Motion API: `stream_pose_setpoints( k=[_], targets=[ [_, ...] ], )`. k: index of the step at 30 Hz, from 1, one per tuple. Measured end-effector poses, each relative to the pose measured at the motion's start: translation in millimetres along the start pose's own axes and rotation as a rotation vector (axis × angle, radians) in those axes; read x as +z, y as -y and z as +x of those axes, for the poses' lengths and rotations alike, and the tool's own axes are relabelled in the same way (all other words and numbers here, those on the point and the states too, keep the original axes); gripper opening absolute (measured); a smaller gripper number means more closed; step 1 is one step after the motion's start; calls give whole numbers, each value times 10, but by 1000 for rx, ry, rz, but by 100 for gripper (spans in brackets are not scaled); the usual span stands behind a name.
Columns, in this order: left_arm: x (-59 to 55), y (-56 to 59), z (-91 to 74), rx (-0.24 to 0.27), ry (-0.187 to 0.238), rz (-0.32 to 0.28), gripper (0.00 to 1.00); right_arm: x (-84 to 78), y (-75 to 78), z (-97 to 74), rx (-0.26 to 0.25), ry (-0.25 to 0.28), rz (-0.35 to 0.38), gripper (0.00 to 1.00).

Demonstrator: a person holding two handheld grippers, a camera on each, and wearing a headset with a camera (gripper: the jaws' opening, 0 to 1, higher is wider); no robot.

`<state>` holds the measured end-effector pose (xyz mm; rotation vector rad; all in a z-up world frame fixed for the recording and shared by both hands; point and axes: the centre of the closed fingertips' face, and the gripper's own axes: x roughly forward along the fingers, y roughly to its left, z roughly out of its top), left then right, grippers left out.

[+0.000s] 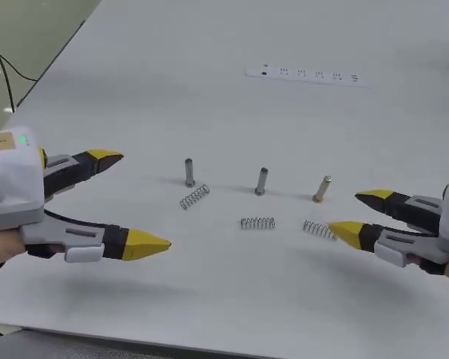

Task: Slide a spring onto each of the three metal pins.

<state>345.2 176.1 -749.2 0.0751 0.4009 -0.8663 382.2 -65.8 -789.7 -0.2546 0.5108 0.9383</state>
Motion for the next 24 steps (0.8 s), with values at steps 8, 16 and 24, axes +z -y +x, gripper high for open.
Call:
stream_pose_setpoints(
  k=[8, 16, 24],
  targets=[
    [-9, 10, -12, 2, -2, 0, 98, -51, -57, 24, 47, -63, -78, 38],
    [-21, 22, -34, 5, -4, -3, 98, -107, -106, 68, 99, -143, -150, 31],
    [-31, 14, -64, 8, -7, 0, 98, -192, -148, 168, 147, -222, -232, 24]
  ],
)
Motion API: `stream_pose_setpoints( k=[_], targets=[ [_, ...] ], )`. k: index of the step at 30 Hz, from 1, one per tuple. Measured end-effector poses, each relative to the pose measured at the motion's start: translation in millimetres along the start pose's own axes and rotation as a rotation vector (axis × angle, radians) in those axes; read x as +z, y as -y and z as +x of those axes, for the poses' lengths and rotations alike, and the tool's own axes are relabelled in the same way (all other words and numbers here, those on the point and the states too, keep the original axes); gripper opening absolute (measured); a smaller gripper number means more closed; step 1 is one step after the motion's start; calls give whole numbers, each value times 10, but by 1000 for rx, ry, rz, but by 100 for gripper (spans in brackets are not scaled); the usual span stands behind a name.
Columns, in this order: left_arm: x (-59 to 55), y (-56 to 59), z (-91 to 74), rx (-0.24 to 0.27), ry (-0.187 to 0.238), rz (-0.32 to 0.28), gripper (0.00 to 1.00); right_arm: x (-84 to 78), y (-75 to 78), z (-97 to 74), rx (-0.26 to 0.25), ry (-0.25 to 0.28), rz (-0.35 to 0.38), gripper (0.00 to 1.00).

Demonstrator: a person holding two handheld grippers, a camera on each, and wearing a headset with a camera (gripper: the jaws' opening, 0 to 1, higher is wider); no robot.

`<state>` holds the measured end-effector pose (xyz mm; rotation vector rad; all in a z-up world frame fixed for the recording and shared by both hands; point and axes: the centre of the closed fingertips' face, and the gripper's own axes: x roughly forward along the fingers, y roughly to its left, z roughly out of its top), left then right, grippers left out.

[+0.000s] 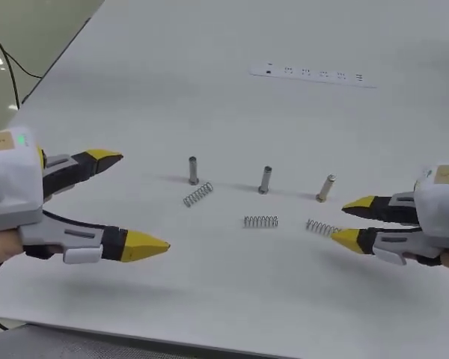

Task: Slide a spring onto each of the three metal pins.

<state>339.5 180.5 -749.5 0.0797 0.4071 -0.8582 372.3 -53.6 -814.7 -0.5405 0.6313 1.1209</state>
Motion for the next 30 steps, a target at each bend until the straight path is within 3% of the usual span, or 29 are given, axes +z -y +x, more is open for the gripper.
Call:
stream_pose_setpoints(
  k=[7, 12, 19, 30],
  targets=[
    [-13, 1, -10, -1, -3, 0, 98, -78, -43, 130, 45, -67, -84, 18],
    [-33, 3, -16, -2, -8, -1, 98, -150, 17, 191, 54, -117, -117, 18],
    [-41, 5, -25, -3, -11, -2, 98, -262, 33, 251, 72, -170, -115, 15],
    [-53, 37, -17, -17, -18, -3, 97, -325, 40, 287, 92, -207, -119, 9]
  ],
)
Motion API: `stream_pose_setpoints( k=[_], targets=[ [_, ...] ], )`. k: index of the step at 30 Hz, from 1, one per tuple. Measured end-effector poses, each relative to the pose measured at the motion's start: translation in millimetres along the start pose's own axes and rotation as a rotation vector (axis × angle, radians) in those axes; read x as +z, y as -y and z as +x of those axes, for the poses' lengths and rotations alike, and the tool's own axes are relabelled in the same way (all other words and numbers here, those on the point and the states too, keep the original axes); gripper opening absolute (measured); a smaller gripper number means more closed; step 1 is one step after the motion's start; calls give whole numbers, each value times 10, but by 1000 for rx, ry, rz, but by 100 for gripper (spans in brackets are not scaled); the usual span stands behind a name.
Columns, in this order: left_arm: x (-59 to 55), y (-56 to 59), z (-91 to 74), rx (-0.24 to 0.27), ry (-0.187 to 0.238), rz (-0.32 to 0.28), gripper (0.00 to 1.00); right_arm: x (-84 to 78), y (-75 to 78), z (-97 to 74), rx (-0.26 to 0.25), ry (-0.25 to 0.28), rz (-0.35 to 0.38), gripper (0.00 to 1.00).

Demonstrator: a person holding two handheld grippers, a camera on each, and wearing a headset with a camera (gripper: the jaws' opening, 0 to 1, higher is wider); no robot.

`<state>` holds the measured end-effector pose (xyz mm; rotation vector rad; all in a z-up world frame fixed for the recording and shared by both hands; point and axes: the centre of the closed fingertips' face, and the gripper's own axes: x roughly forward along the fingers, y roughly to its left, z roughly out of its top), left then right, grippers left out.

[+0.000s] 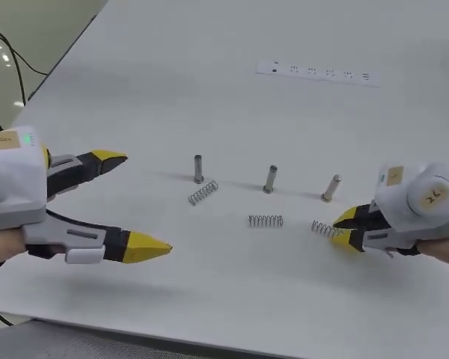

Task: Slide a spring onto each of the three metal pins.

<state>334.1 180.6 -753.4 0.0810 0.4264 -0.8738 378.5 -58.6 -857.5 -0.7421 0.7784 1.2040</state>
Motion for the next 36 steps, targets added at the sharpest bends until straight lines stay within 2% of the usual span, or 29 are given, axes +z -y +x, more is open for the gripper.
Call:
stream_pose_setpoints(
  k=[8, 12, 25, 32, 36],
  targets=[
    [-12, 5, -3, 1, -8, 5, 97, 10, -3, -3, 19, 4, -1, 8],
    [6, 41, 12, -11, -8, 7, 96, 61, -6, -50, 11, 22, -4, 8],
    [67, 204, 178, -89, -14, 21, 93, 412, -95, -305, 2, 77, -71, 8],
    [111, 300, 273, -144, -15, 16, 86, 585, -216, -361, 19, 91, -118, 8],
    [154, 381, 400, -190, -18, 33, 81, 626, -239, -350, 25, 91, -138, 8]
  ],
)
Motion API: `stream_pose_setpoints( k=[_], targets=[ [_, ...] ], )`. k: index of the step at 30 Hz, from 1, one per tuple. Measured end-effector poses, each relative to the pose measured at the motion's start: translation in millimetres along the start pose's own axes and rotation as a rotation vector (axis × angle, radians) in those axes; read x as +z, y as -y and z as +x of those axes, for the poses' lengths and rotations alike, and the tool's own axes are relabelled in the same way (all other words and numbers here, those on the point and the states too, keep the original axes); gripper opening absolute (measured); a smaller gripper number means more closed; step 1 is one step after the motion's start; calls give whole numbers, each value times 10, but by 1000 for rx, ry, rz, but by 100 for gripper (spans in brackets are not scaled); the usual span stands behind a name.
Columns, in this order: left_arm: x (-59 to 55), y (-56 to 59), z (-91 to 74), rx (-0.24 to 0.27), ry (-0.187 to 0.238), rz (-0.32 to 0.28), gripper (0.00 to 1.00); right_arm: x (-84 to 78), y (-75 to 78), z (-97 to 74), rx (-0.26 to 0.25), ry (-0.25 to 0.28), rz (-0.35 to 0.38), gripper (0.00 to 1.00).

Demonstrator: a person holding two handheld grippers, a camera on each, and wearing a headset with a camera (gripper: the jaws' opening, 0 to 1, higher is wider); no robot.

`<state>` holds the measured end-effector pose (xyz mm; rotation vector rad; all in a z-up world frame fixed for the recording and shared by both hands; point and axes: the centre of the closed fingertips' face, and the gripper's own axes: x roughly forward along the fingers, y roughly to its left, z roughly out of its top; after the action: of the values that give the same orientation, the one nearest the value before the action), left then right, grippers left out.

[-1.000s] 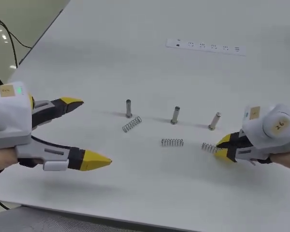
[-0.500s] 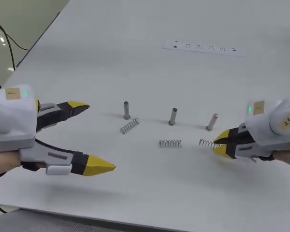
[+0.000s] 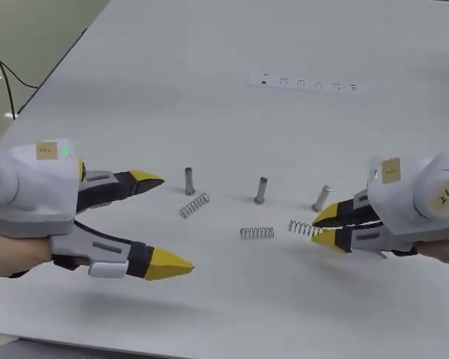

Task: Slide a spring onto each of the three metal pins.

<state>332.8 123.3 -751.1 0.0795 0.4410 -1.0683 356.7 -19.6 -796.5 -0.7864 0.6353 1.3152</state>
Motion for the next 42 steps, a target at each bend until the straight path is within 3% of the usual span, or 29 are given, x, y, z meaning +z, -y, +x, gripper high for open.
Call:
stream_pose_setpoints(
  k=[6, 13, 18, 24, 27, 39, 42],
  targets=[
    [-2, 119, 250, -78, -36, 32, 73, 61, -25, -2, 6, -7, -39, 8],
    [71, 265, 476, -155, -40, 40, 62, 167, -83, -16, 12, 6, -63, 8],
    [126, 303, 600, -183, -23, 45, 53, 250, -126, -33, 14, 14, -80, 8],
    [157, 341, 741, -178, 0, 75, 38, 325, -166, -40, 16, 32, -82, 8],
    [178, 397, 796, -198, 15, 60, 33, 350, -185, -40, 16, 35, -84, 8],
    [235, 458, 934, -208, 48, 35, 26, 398, -224, -72, 22, 45, -102, 8],
    [251, 460, 941, -208, 57, 30, 20, 408, -238, -73, 25, 48, -106, 8]
  ],
)
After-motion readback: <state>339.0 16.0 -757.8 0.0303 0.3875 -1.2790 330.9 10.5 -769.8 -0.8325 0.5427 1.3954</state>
